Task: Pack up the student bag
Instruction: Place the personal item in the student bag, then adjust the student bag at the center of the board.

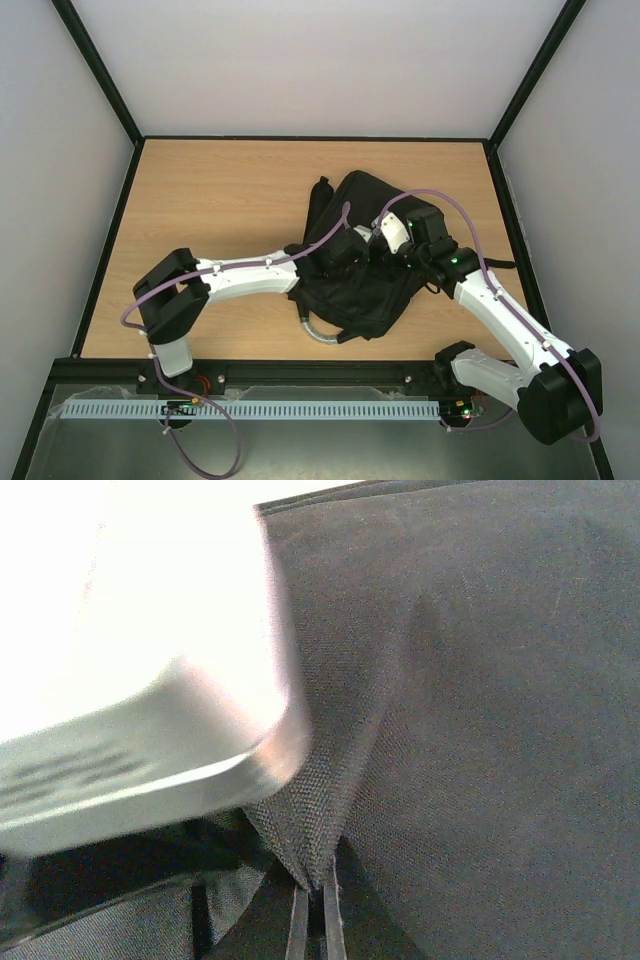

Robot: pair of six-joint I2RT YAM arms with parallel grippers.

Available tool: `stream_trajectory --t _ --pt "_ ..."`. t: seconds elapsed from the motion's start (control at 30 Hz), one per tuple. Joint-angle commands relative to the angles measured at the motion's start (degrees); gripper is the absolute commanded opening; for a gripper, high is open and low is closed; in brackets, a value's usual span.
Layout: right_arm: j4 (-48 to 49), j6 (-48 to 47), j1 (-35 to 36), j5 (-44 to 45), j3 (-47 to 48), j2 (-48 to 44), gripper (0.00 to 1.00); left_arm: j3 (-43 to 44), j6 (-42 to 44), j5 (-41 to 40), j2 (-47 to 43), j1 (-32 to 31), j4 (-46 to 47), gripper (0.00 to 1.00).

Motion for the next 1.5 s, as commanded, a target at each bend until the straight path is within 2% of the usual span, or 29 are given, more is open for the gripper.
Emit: stream_trajectory --t 0.0,0.17,0.33,0.63,0.73,0.8,0.9,0.93,1.03,1.13,1.27,1.47 --pt "2.3 -0.4 -0.3 -1.6 0.2 -0.5 0.01 2.8 1.3 -1.8 3.1 1.2 4.3 0.23" --pt "2.3 -0.4 -0.7 -1.8 0.2 -0.6 0.01 1.6 -0.1 -1.8 2.8 1.1 5.1 0.24" --pt "2.3 -0.6 -0.7 -2.0 0.2 -0.4 0.01 -3.1 0.9 -2.4 -3.9 -1.3 4.6 0.29" --pt "2.2 -0.9 -0.7 -1.9 0.2 0.2 0.01 -8.3 0.2 -6.2 -19.6 -3.1 -9.6 0.5" --pt "2.1 -1.2 -0.7 -2.3 0.1 0.4 0.02 -11.4 1.2 -3.8 -26.0 -0.8 -9.7 0.59" --pt "1.9 -1.9 -0.7 -3.5 -0.3 0.7 0.04 -13.2 0.8 -2.1 -28.8 3.0 -9.8 0.64" --pt "1.0 -3.0 -0.7 -5.6 -0.3 1.7 0.09 -15.9 -0.9 2.3 -30.1 10.7 -9.9 0.69" --pt "0.5 -3.4 -0.7 -6.5 -0.3 2.1 0.14 -16.8 -0.9 4.4 -29.9 13.2 -9.2 0.71" --pt "-1.7 -4.6 -0.7 -10.1 0.2 3.3 0.38 -18.8 -1.5 11.6 -28.0 20.0 -5.2 0.74" --pt "-4.7 -4.9 -0.7 -13.8 2.4 3.7 0.49 -20.5 -3.7 17.7 -25.9 24.1 1.2 0.75" --pt "-8.5 -3.5 -0.7 -16.1 6.0 2.0 0.56 -20.9 -4.0 17.9 -23.2 26.2 4.4 0.75" --pt "-12.9 -0.6 -2.7 -9.9 9.5 1.2 0.55 -22.4 -2.3 16.6 -21.7 26.9 2.7 0.75"
